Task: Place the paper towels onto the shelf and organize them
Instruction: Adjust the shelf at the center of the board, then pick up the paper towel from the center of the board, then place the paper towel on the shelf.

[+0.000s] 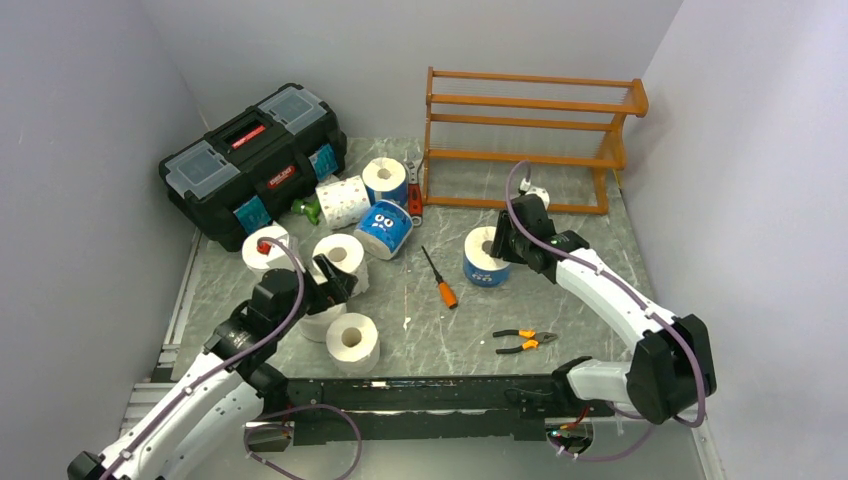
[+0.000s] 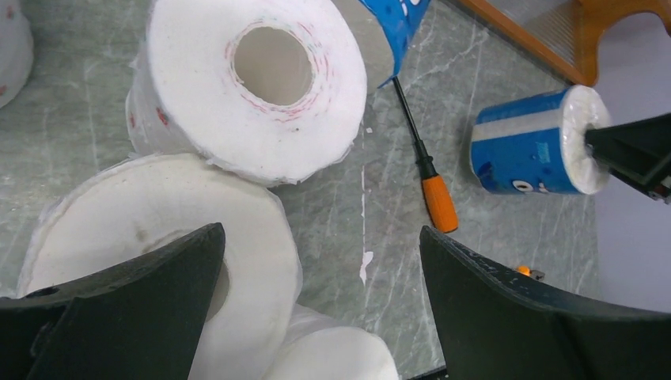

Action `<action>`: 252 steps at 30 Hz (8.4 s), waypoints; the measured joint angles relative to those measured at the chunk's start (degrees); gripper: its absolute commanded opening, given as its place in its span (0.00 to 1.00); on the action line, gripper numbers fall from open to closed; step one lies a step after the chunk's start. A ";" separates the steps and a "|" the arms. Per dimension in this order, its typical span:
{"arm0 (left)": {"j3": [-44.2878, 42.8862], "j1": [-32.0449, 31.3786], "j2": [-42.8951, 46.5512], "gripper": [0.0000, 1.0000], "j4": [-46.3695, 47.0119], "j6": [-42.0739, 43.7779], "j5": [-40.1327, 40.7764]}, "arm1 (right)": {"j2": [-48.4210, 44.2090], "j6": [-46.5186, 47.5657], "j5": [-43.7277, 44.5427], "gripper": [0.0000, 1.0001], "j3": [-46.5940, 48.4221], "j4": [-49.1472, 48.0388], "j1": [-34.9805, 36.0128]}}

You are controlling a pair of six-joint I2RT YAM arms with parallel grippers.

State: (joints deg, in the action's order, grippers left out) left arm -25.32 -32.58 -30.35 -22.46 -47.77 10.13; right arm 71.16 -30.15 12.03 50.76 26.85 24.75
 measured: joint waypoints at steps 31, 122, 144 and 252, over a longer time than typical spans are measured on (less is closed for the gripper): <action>3.10 -0.02 4.74 1.00 2.08 -0.33 -3.78 | 6.91 -1.22 1.40 1.00 2.67 -3.91 -2.58; 1.84 -0.13 8.15 0.99 -6.75 0.57 2.23 | -3.37 -15.89 -1.62 0.32 8.20 1.86 -4.61; 0.22 -0.13 8.70 0.99 -7.85 0.57 1.99 | 16.52 -17.20 -0.52 0.32 35.82 4.11 -5.11; -0.20 -0.13 2.84 0.99 -2.91 -0.13 -3.26 | 14.27 7.80 -12.96 0.92 11.37 -42.56 -2.40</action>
State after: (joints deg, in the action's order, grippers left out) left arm -25.52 -32.71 -27.51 -25.36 -47.90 6.87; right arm 85.43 -22.35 -0.93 62.13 -15.70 22.35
